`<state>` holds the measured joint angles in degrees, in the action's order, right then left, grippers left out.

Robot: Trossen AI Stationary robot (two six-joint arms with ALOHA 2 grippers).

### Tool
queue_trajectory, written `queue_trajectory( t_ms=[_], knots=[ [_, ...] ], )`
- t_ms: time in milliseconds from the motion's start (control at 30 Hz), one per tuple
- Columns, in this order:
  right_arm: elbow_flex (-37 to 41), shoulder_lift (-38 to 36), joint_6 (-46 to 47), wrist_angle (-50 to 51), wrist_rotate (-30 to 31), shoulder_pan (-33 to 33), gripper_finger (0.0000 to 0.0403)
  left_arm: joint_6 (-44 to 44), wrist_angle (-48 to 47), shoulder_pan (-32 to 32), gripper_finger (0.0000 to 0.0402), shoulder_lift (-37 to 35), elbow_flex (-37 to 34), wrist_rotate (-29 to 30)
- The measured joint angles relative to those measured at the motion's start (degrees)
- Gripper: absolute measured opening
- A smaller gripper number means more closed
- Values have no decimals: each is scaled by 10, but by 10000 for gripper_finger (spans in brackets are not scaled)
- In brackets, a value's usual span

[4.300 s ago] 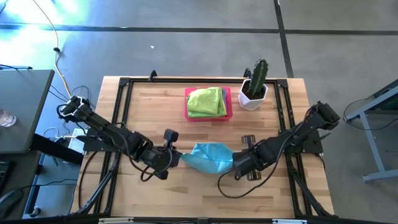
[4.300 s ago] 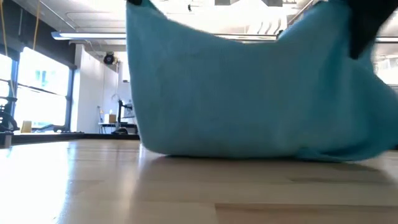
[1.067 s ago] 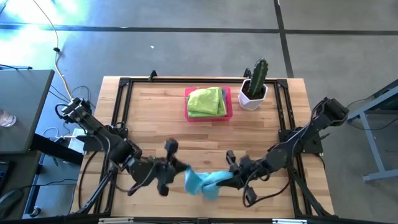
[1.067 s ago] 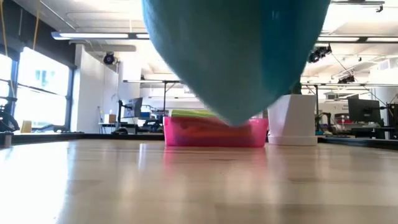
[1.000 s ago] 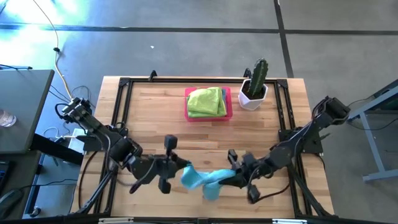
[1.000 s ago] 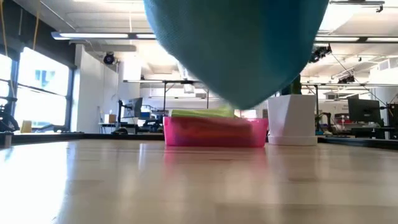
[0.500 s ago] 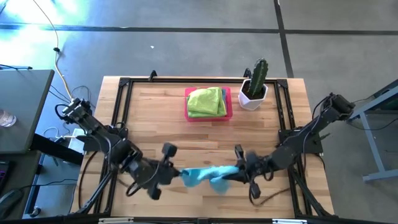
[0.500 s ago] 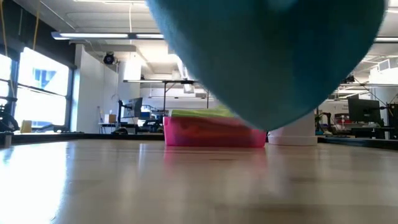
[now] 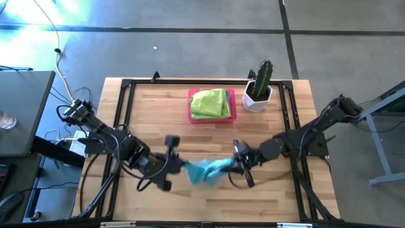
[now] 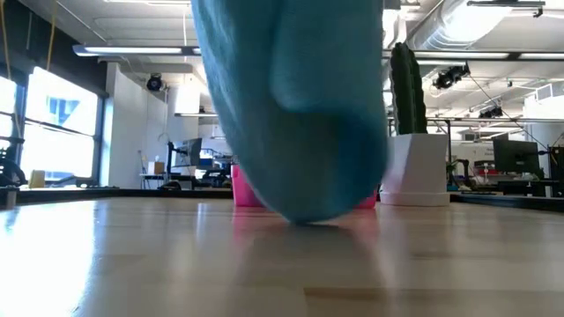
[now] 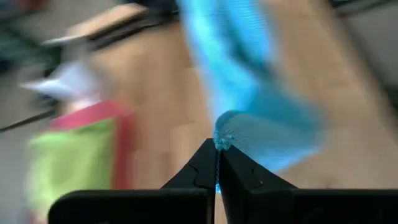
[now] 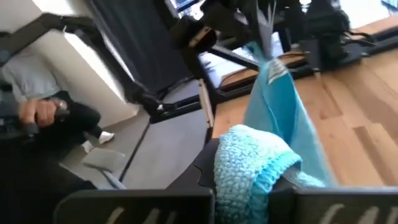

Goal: Fold microfiber towels
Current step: Fold the blue microfiber cloth

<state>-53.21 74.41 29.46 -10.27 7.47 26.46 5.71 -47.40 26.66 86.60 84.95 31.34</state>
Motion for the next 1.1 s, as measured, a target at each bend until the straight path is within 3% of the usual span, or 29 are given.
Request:
queue_trajectory(
  t_ms=[100, 200, 267, 333, 433, 500, 567, 733, 767, 833, 933, 1000, 1100],
  knots=[
    [0, -19, 3, 34, -60, -49, 0, 50, -48, -6, 0, -6, 0, 108],
    [0, -24, 3, 41, -131, -101, 0, 124, -95, -19, 0, -7, 1, 146],
    [0, -23, 4, 43, -172, -123, 0, 168, -107, -26, 0, -6, 0, 124],
    [0, -20, 6, 53, -195, -132, 0, 178, -104, -32, 0, -6, 0, 59],
    [0, -19, 3, 73, -222, -123, 0, 119, -87, -37, 0, 5, 0, -58],
    [0, -21, 3, 87, -252, -114, 0, 77, -81, -37, 0, 5, -1, -100],
    [0, -25, 5, 105, -294, -105, 0, 51, -73, -38, 0, 3, 1, -97],
    [0, -37, 97, 137, -313, -90, 0, 111, -87, -48, 0, 3, 0, 39],
    [0, -37, 133, 132, -314, -90, 0, 123, -87, -49, 0, 3, 0, 26],
    [0, -36, 186, 119, -338, -88, 0, 130, -78, -52, 0, 3, 0, -58],
    [0, -40, 195, 122, -390, -92, 0, 113, -48, -51, 0, 3, 0, -154],
    [-1, -47, 169, 122, -399, -103, 0, 105, -36, -50, 0, 3, 0, -131],
    [-13, -53, 141, 130, -374, -112, 0, 167, -38, -52, 0, 3, 0, -40]
  ],
)
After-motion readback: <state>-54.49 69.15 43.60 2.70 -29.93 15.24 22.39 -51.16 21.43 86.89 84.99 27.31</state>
